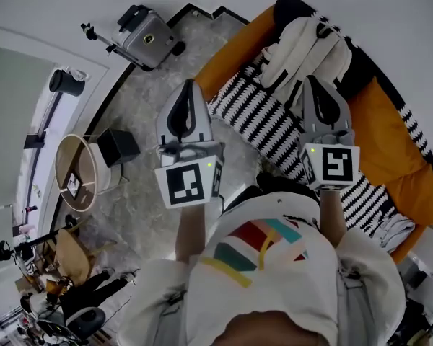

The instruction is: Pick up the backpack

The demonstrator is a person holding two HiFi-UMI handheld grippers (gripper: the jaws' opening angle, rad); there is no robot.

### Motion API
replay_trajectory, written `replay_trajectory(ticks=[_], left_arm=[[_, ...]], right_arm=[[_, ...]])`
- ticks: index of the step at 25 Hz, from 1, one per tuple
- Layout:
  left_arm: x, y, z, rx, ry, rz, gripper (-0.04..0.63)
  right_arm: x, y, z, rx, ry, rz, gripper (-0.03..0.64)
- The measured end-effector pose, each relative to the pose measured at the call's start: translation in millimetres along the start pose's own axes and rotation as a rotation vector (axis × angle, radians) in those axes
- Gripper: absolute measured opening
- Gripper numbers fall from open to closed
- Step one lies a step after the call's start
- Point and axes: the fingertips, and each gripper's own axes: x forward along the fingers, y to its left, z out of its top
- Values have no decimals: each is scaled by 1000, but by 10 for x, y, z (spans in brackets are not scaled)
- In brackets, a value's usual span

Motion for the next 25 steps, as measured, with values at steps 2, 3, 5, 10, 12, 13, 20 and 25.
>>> replay_trajectory(ticks=[2, 3, 5, 10, 12, 13, 20, 25], left_arm=[[105, -30, 4, 1, 2, -25, 14], [155, -56, 4, 0, 2, -40, 14], [247, -137, 14, -4, 0, -76, 14], [535, -451, 23, -14, -1, -209, 14], [682, -547, 31, -22, -6, -260, 14], [757, -595, 37, -26, -13, -287, 14], [1144, -986, 153, -39, -48, -497, 14], [1319, -1213, 317, -62, -93, -607, 14]], right_arm=[[40, -51, 60, -2, -10, -21, 5], [44, -67, 99, -5, -17, -27, 5], [19, -107, 173, -21, -28, -47, 5], [-91, -379, 244, -40, -33, -165, 5], [-98, -495, 249, -31, -30, -216, 5], [-102, -546, 253, -29, -29, -244, 5], [-299, -764, 332, -14, -43, -448, 5], [-452, -857, 374, -12, -47, -557, 5]])
